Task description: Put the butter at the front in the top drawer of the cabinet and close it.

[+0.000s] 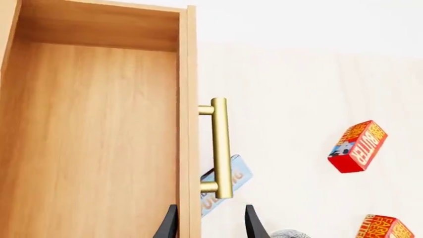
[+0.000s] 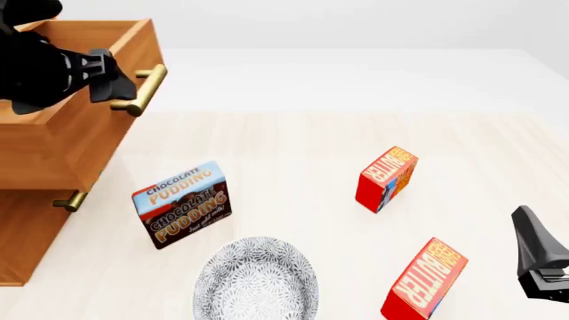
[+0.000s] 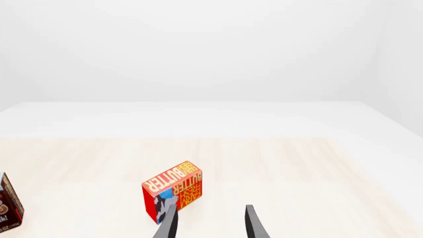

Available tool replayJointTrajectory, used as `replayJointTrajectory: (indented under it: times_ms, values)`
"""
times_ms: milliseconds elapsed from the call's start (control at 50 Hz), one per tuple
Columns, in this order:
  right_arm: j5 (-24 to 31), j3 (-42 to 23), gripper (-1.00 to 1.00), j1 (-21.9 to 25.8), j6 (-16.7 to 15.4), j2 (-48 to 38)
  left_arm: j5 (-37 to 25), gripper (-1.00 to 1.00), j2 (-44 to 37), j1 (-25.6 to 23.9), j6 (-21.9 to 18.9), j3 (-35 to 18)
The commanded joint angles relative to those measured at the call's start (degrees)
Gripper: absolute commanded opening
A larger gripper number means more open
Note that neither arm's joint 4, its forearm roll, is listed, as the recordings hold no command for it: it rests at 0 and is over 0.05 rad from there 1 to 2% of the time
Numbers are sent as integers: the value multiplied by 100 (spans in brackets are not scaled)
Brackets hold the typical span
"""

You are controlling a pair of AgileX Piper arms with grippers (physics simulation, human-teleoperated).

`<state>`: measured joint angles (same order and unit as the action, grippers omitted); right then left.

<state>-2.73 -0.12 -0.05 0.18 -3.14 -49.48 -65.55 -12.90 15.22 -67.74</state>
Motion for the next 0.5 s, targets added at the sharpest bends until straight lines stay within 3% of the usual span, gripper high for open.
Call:
replayJointTrajectory:
  times_ms: [20,500]
  values:
    - [92,0,100,1,-6,99,13,100,-176,-270,-5,-155]
    - [92,0,100,1,-6,99,317,100,-527,-811,122,-165]
